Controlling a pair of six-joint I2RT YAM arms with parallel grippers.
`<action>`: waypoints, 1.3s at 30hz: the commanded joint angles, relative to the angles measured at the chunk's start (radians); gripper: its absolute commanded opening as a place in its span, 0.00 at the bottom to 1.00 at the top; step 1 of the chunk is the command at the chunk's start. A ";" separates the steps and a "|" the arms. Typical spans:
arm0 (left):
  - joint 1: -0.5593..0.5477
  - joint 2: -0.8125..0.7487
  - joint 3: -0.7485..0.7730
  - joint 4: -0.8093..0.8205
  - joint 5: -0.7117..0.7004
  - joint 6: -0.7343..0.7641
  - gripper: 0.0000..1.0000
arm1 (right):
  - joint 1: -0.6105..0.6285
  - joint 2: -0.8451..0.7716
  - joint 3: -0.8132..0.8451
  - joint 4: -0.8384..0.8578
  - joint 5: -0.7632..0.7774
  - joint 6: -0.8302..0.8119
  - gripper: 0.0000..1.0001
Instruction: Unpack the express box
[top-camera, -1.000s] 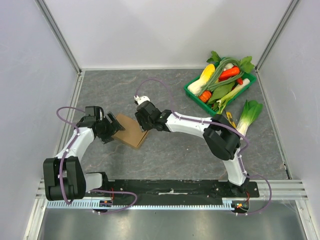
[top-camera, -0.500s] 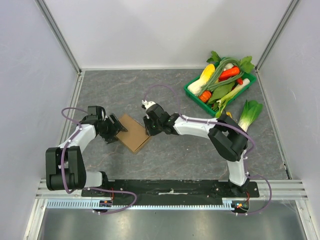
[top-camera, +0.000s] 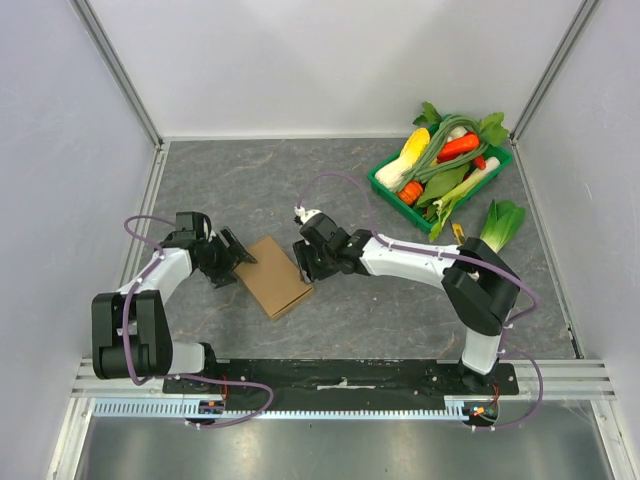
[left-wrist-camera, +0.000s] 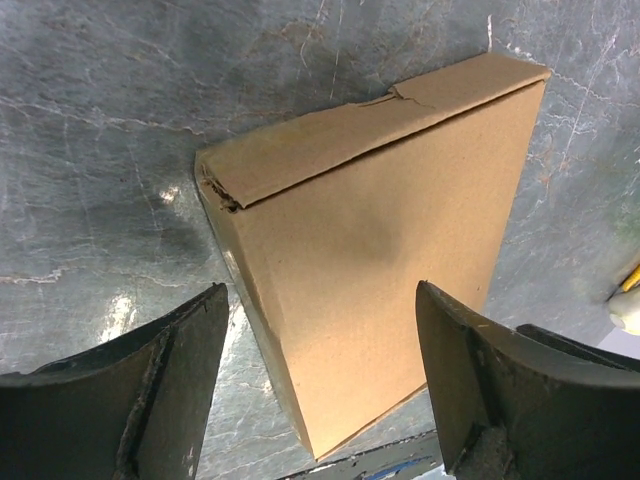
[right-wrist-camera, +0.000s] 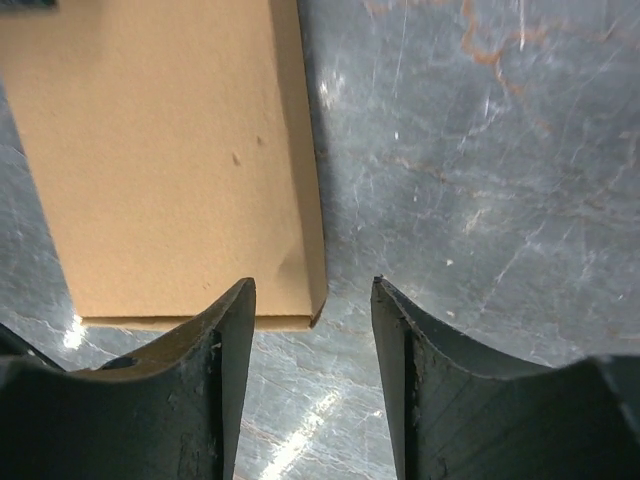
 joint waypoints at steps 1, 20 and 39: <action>0.001 -0.050 -0.016 -0.008 0.046 0.000 0.81 | -0.001 -0.007 0.115 0.000 0.052 -0.047 0.54; -0.001 -0.082 -0.095 0.037 0.187 -0.007 0.61 | -0.001 0.206 0.218 0.024 0.013 -0.096 0.23; -0.013 -0.135 -0.028 0.221 0.448 -0.047 0.40 | 0.001 0.203 0.180 -0.031 -0.112 -0.001 0.16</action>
